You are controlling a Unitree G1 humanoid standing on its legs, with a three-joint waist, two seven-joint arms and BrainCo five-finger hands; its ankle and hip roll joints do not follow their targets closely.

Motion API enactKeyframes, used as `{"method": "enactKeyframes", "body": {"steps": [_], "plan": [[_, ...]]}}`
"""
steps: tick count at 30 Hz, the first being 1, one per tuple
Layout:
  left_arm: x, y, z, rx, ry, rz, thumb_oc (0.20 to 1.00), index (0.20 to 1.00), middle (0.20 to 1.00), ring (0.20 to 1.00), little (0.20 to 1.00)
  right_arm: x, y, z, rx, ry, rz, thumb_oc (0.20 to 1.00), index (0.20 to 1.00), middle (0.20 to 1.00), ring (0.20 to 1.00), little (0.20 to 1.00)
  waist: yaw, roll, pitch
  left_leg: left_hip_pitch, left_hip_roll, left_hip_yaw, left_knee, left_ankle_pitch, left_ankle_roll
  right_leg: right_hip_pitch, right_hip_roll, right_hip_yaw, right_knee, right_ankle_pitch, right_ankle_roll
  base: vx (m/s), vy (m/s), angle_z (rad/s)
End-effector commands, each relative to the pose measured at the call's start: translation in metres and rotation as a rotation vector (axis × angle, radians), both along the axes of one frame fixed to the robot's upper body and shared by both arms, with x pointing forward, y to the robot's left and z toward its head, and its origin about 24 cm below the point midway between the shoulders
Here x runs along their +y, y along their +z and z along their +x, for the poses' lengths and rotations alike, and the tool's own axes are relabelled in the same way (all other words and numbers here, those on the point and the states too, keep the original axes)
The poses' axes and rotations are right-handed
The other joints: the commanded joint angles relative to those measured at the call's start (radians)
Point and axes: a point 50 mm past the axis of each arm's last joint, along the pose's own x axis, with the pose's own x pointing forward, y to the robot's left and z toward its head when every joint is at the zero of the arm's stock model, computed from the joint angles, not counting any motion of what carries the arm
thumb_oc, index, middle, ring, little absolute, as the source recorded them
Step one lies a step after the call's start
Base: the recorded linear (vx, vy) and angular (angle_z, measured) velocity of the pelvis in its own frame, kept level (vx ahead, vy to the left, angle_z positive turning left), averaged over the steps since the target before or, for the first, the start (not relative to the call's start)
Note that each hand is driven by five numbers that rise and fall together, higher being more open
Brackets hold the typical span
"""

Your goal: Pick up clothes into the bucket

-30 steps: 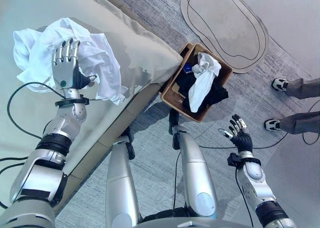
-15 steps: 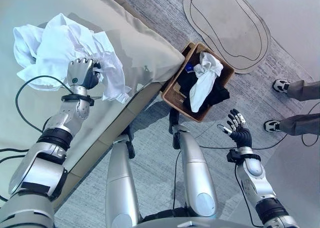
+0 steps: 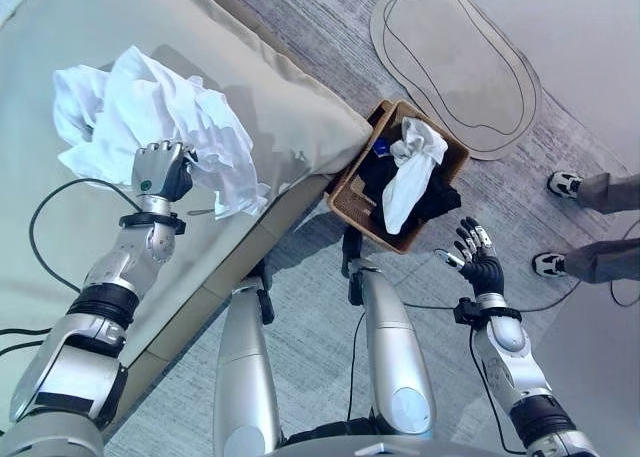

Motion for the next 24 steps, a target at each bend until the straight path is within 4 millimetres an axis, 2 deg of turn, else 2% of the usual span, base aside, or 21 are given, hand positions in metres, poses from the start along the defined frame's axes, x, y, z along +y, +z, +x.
{"method": "enactKeyframes", "body": {"steps": [1,3,4,6,7,8,12,13,14,15,18,24], "plan": [[-0.02,-0.008,-0.015,-0.034,-0.125,-0.148,0.2,0.2,0.2,0.2,0.2,-0.013,-0.005,-0.013,0.011,-0.069,-0.025,1.0,1.0,1.0,1.0,1.0,0.005,0.034,-0.109,0.042,0.0,-0.03,-0.025,0.003,0.007,0.124,-0.065,-0.003,-0.077,0.051,0.07,0.09,-0.056,0.17],[-0.042,-0.004,-0.027,-0.042,-0.264,-0.222,0.2,0.2,0.2,0.2,0.2,-0.01,-0.005,-0.009,0.028,-0.048,-0.113,1.0,1.0,1.0,1.0,1.0,0.028,0.039,-0.126,0.147,0.0,-0.04,-0.099,0.021,0.0,0.233,-0.068,-0.028,-0.135,0.058,0.075,0.13,-0.075,0.23],[-0.042,-0.004,-0.027,-0.042,-0.264,-0.222,0.2,0.2,0.2,0.2,0.2,-0.01,-0.005,-0.009,0.028,-0.048,-0.113,1.0,1.0,1.0,1.0,1.0,0.027,0.039,-0.125,0.149,0.0,-0.04,-0.1,0.021,0.0,0.235,-0.068,-0.028,-0.136,0.058,0.075,0.12,-0.068,0.25],[-0.062,0.011,-0.042,-0.071,-0.424,-0.267,0.2,0.2,0.2,0.2,0.2,-0.001,0.0,-0.001,0.001,-0.001,-0.055,1.0,1.0,1.0,1.0,1.0,0.05,0.052,-0.157,0.229,-0.001,-0.053,-0.169,0.04,-0.003,0.322,-0.067,-0.053,-0.196,0.063,0.078,0.13,-0.052,0.26],[-0.062,0.011,-0.042,-0.071,-0.424,-0.267,0.2,0.2,0.2,0.2,0.2,-0.001,0.0,0.0,0.001,0.0,-0.054,1.0,1.0,1.0,1.0,1.0,0.047,0.052,-0.157,0.231,-0.003,-0.055,-0.178,0.049,-0.002,0.325,-0.068,-0.056,-0.204,0.07,0.078,0.13,-0.063,0.23],[-0.07,0.019,-0.047,-0.091,-0.496,-0.314,0.2,0.2,0.2,0.2,0.2,0.004,0.002,0.002,-0.008,0.035,-0.045,1.0,1.0,1.0,1.0,1.0,0.058,0.055,-0.17,0.262,0.0,-0.059,-0.201,0.05,-0.006,0.356,-0.067,-0.067,-0.215,0.067,0.079,0.12,-0.054,0.25],[-0.081,0.039,-0.059,-0.111,-0.631,-0.417,0.2,0.2,0.2,0.2,0.2,0.025,0.013,0.014,-0.039,0.17,-0.102,1.0,1.0,1.0,1.0,1.0,0.084,0.069,-0.22,0.371,0.006,-0.075,-0.299,0.076,-0.015,0.475,-0.053,-0.109,-0.297,0.073,0.081,0.1,-0.052,0.18],[-0.081,0.039,-0.059,-0.111,-0.631,-0.417,0.2,0.2,0.2,0.2,0.2,0.026,0.014,0.015,-0.04,0.17,-0.101,1.0,1.0,1.0,1.0,1.0,0.082,0.069,-0.221,0.371,0.004,-0.076,-0.305,0.084,-0.014,0.476,-0.053,-0.111,-0.303,0.08,0.08,0.06,-0.058,0.18],[-0.085,0.05,-0.061,-0.13,-0.687,-0.463,0.2,0.2,0.2,0.2,0.2,0.039,0.019,0.02,-0.064,0.227,-0.082,1.0,1.0,1.0,1.0,1.0,0.092,0.073,-0.245,0.402,0.007,-0.077,-0.34,0.096,-0.021,0.504,-0.043,-0.119,-0.33,0.082,0.081,0.04,-0.037,0.13],[-0.085,0.05,-0.061,-0.129,-0.686,-0.463,0.2,0.2,0.2,0.2,0.2,0.04,0.019,0.02,-0.063,0.228,-0.082,1.0,1.0,1.0,1.0,1.0,0.09,0.073,-0.245,0.405,0.007,-0.077,-0.345,0.099,-0.021,0.508,-0.042,-0.121,-0.334,0.083,0.081,0.08,-0.053,0.13],[-0.094,0.068,-0.066,-0.172,-0.783,-0.51,0.2,0.2,0.2,0.2,0.2,0.062,0.031,0.024,-0.108,0.36,-0.085,1.0,1.0,1.0,1.0,1.0,0.102,0.079,-0.282,0.454,0.008,-0.078,-0.403,0.125,-0.035,0.553,-0.032,-0.143,-0.355,0.078,0.078,0.09,-0.039,0.09],[-0.109,0.087,-0.067,-0.2,-0.898,-0.527,0.2,0.2,0.2,0.2,0.2,0.08,0.046,0.026,-0.161,0.51,-0.116,1.0,1.0,1.0,1.0,1.0,0.103,0.085,-0.316,0.514,0.007,-0.081,-0.445,0.131,-0.039,0.604,-0.026,-0.163,-0.361,0.064,0.078,0.07,-0.032,0.1]]}}
